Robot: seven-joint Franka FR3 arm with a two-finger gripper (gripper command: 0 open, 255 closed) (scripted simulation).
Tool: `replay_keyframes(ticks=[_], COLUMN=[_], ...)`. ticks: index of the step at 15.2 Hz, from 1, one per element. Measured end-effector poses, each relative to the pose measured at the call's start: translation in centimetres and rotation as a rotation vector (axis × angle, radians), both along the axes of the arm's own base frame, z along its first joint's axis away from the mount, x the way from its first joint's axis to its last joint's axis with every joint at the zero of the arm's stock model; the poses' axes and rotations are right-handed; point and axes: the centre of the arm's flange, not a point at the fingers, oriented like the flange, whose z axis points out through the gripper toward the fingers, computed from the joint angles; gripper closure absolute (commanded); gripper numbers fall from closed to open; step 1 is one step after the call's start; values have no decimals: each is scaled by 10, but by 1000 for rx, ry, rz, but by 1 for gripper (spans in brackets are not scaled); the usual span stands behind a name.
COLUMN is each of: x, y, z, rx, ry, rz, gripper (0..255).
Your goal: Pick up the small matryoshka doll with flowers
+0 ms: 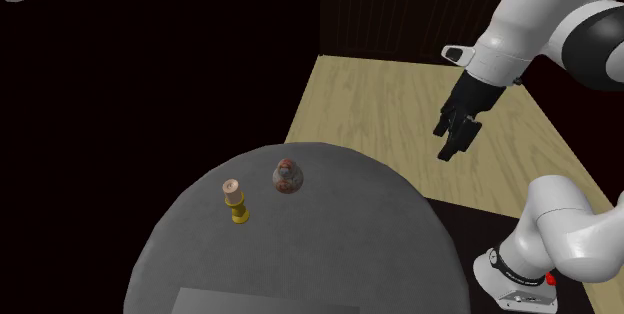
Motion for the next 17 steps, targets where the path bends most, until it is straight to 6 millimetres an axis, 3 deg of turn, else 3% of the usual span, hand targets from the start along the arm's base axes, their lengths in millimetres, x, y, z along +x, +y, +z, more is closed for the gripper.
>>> replay_keyframes(ticks=[3,17], x=[15,188], y=[5,76], z=[0,-27], rx=[-12,-146], ry=[1,5], rz=[-6,-68], gripper=[0,0])
